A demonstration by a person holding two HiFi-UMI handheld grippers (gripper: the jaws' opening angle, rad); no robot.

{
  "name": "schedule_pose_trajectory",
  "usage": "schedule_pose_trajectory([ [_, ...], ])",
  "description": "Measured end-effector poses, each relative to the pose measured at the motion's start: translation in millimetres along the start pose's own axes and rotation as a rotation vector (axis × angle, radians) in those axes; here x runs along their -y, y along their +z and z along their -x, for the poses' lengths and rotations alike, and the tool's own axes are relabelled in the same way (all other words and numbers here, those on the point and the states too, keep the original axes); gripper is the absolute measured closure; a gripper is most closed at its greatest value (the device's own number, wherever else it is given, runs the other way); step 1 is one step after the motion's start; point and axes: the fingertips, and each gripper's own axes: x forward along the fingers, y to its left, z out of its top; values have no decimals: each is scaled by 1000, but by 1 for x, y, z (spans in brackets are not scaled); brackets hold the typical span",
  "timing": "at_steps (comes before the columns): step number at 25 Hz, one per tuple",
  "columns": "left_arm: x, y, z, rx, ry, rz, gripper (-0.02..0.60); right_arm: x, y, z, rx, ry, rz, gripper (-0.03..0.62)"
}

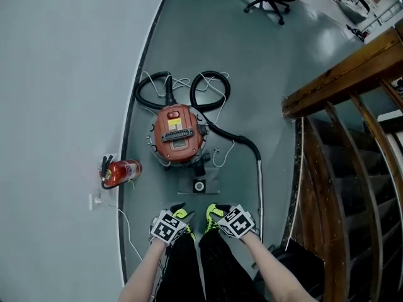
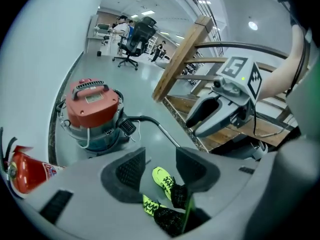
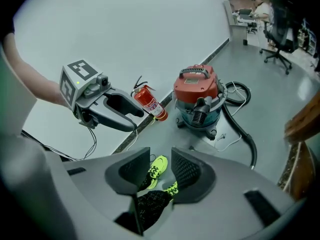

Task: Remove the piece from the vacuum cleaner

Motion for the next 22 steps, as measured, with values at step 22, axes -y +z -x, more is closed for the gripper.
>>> schedule_pose_trajectory([
  [22, 26, 60, 112, 250, -10, 309, 383, -50, 50, 87, 93, -35, 11, 450],
])
